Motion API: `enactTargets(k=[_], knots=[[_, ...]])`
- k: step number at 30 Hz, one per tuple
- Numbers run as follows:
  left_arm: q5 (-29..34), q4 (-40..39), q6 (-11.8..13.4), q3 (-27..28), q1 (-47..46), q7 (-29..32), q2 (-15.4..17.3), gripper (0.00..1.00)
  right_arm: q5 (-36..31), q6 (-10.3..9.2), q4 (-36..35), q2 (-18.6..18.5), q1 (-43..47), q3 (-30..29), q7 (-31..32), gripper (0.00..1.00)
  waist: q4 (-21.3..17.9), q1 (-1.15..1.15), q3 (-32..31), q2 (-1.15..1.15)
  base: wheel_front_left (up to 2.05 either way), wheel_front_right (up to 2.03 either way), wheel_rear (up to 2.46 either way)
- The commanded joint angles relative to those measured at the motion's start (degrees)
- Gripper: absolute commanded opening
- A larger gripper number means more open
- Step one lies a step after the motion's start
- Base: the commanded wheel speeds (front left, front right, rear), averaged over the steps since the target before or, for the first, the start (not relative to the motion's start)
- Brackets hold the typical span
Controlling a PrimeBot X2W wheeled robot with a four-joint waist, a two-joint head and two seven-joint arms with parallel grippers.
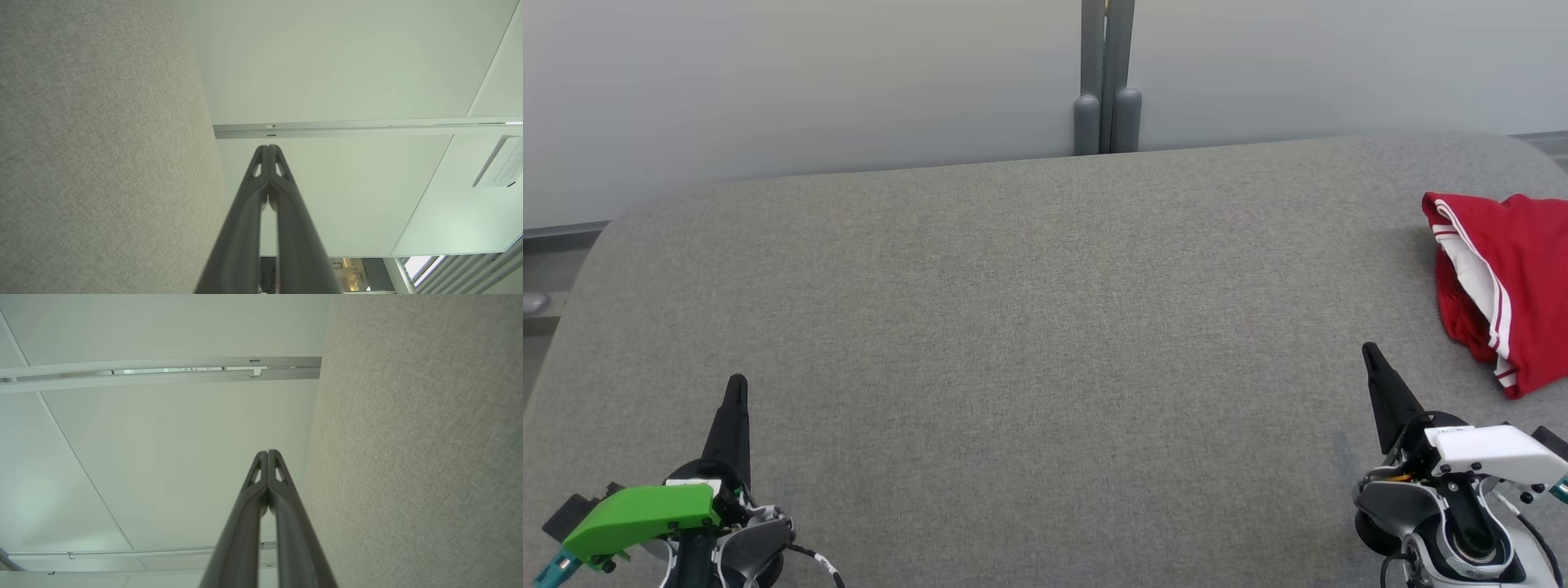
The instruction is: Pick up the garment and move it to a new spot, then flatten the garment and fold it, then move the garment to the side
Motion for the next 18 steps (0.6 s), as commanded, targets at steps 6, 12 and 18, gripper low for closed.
enactTargets(k=[6, 12, 18], knots=[[-0.04, -0.23, -0.3, 0.06, -0.7, 0.05, 0.38, 0.0, 0.31, 0.02, -0.28, -0.09, 0.51, -0.1, 0.18, 0.0, 0.0, 0.0, 0.0, 0.0, 0.0, 0.0, 0.0], [-0.04, -0.23, -0.3, 0.06, -0.69, 0.05, 0.38, 0.0, 0.31, 0.02, -0.28, -0.09, 0.51, -0.1, 0.17, 0.0, 0.0, 0.0, 0.0, 0.0, 0.0, 0.0, 0.0], [-0.04, -0.23, -0.29, 0.06, -0.69, 0.05, 0.38, 0.0, 0.31, 0.02, -0.28, -0.09, 0.51, -0.1, 0.17, 0.0, 0.0, 0.0, 0.0, 0.0, 0.0, 0.0, 0.0]])
